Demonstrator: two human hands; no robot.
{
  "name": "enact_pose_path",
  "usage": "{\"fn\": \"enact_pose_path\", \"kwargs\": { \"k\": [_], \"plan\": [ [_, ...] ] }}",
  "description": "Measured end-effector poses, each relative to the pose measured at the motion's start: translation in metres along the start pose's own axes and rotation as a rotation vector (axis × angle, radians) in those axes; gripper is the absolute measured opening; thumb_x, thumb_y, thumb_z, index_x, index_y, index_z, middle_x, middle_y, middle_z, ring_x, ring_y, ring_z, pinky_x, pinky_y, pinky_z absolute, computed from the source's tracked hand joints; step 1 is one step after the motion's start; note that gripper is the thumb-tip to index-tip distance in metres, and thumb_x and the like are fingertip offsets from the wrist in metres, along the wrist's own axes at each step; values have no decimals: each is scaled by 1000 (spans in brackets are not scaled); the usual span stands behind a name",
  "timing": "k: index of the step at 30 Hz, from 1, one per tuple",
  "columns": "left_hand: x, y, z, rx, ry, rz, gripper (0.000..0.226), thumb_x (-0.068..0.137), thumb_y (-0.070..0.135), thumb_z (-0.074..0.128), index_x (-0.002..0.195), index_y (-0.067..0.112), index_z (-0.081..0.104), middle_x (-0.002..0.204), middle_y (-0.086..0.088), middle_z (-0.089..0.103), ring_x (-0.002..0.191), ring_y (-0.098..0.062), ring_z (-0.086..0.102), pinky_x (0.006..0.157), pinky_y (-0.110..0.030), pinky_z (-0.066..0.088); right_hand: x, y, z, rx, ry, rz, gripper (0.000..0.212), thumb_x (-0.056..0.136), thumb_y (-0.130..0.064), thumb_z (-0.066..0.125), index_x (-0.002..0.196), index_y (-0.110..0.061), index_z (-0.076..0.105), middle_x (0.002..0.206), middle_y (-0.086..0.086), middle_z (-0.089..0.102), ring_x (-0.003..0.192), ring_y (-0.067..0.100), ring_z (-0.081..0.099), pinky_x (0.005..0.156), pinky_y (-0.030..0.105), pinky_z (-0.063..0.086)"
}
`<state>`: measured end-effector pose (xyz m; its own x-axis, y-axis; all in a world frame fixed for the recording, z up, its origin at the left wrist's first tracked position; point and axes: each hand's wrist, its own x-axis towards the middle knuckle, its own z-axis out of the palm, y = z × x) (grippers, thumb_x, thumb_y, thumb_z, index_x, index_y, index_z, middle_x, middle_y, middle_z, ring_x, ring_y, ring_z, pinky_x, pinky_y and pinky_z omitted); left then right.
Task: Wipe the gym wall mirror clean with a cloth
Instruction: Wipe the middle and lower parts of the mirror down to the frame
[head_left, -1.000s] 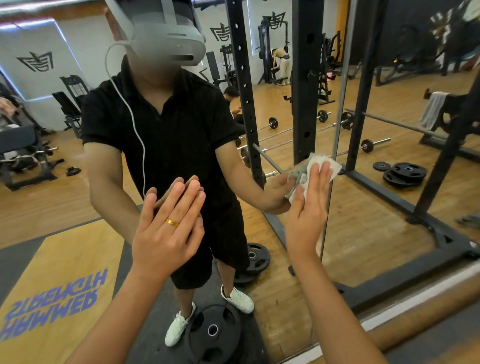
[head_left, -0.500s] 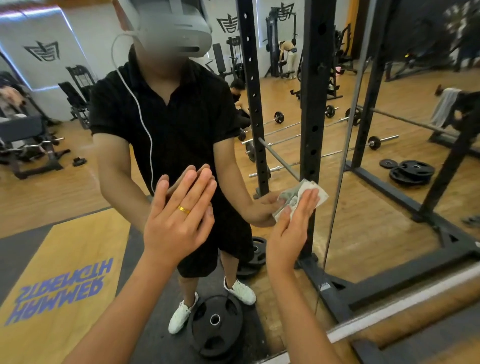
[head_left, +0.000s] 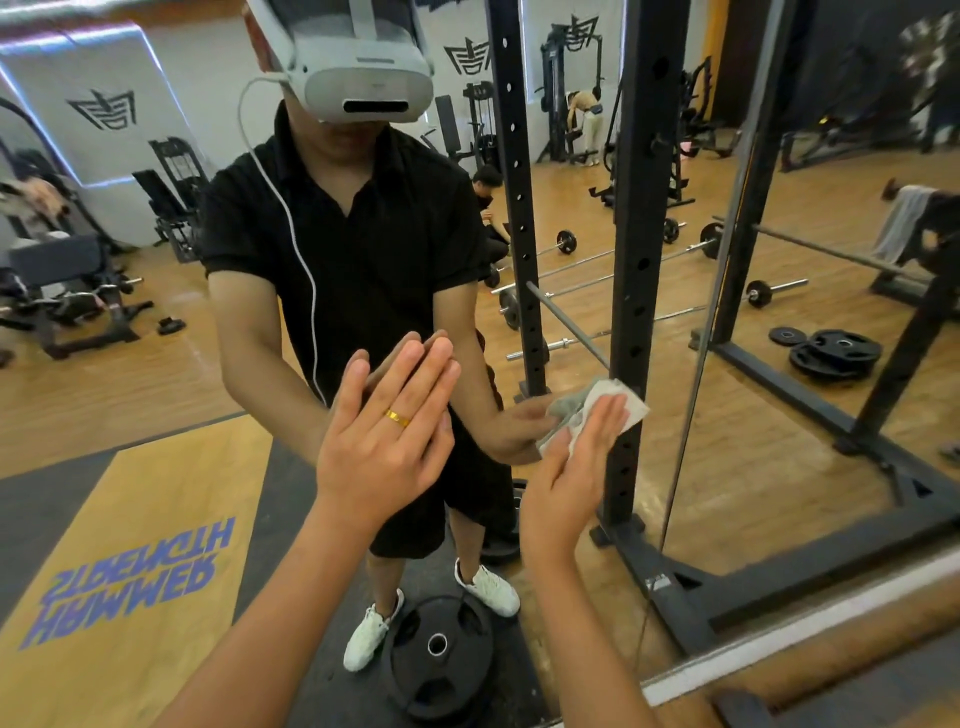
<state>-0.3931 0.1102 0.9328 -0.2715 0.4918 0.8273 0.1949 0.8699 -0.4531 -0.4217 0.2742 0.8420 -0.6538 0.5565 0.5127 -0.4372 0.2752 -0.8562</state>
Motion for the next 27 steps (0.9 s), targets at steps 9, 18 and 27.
{"fn": "enact_pose_path", "kwargs": {
  "k": [9, 18, 27],
  "plan": [
    [-29, -32, -40, -93, -7, 36, 55, 99, 14, 56, 152, 9, 45, 169, -5, 26, 157, -23, 22, 127, -52, 10, 80, -8, -18, -40, 50, -76, 54, 111, -19, 39, 162, -9, 23, 170, 8, 19, 159, 23, 5, 127, 24, 8],
    [-79, -86, -50, 104, -50, -29, 62, 100, 20, 52, 159, 10, 37, 171, -6, 23, 158, -27, 20, 126, -52, 14, -25, -7, 18, 35, -3, -4, 53, 111, -14, 41, 161, -5, 26, 168, 2, 19, 159, 25, 10, 127, 25, 16],
    [-82, -88, -49, 127, -39, -24, 62, 98, 20, 55, 158, 9, 40, 169, -7, 28, 157, -28, 23, 127, -51, 12, 14, -21, 22, 78, 98, -10, 54, 112, -25, 36, 163, -16, 23, 170, 7, 24, 157, 30, 21, 121, 57, 34]
  ]
}}
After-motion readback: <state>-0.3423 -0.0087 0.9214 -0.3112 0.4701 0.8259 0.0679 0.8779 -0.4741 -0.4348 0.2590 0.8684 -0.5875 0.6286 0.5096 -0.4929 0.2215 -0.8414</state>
